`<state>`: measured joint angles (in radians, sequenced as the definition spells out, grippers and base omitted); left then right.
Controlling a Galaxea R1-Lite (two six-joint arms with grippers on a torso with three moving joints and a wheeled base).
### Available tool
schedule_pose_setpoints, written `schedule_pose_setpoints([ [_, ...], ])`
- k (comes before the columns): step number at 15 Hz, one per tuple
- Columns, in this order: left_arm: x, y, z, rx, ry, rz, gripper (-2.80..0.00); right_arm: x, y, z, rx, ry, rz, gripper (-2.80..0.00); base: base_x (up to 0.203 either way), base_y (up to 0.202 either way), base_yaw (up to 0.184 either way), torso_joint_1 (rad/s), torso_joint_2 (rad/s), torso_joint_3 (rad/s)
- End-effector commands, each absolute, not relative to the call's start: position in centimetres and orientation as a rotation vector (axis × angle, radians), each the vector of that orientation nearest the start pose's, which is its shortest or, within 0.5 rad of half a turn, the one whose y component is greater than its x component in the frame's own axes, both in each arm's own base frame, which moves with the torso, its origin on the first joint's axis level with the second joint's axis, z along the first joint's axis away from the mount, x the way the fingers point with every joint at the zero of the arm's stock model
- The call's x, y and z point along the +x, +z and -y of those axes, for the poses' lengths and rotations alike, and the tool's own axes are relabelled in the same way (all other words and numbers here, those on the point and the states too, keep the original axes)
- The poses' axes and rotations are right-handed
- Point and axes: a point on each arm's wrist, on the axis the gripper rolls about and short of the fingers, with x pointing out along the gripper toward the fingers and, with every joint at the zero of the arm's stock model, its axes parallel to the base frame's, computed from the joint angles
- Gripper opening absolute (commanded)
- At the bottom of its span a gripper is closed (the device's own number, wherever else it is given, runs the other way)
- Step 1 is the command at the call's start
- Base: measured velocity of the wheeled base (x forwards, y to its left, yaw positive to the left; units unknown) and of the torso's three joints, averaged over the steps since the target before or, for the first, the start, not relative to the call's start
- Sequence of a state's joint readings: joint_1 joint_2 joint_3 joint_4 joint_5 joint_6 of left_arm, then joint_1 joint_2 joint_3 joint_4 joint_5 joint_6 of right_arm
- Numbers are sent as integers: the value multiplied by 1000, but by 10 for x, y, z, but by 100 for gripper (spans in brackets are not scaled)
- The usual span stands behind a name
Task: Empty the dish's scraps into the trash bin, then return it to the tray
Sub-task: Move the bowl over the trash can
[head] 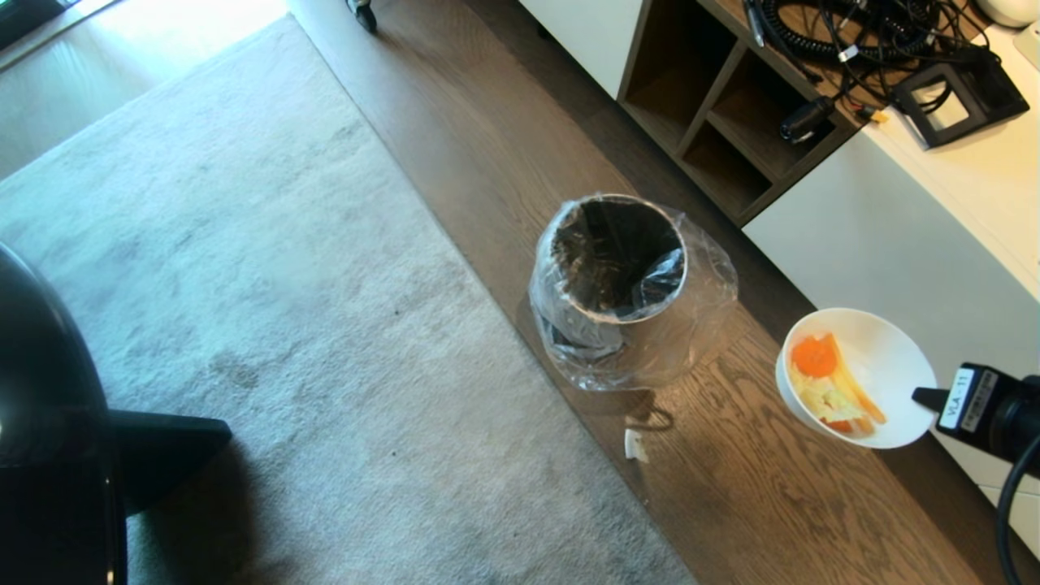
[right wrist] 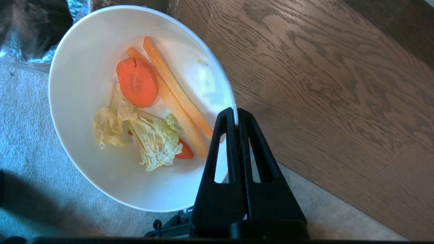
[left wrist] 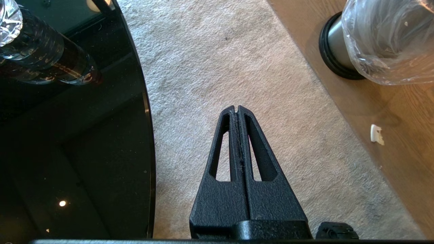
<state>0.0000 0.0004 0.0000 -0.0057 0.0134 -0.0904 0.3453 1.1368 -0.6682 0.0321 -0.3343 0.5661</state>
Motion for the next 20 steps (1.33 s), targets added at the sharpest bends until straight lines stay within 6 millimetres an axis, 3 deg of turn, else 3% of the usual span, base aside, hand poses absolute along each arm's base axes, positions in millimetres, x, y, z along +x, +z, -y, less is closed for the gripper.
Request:
schedule_pose_setpoints([
  [1,-23,76,0,-92,14,7,-280,156,222,-48,364,-111,-441,-280,0,0,0,0,0,0],
  [4,-23,76,0,-92,14,7,-280,181,236,-57,299,-87,-414,-280,0,0,0,0,0,0],
  [12,-23,76,0,-92,14,7,-280,272,263,-89,7,-3,-170,-280,0,0,0,0,0,0],
  [16,-23,76,0,-92,14,7,-280,295,267,-97,-157,3,-2,-280,0,0,0,0,0,0],
  [20,-23,76,0,-91,14,7,-280,299,273,-100,-272,-9,106,-280,0,0,0,0,0,0],
])
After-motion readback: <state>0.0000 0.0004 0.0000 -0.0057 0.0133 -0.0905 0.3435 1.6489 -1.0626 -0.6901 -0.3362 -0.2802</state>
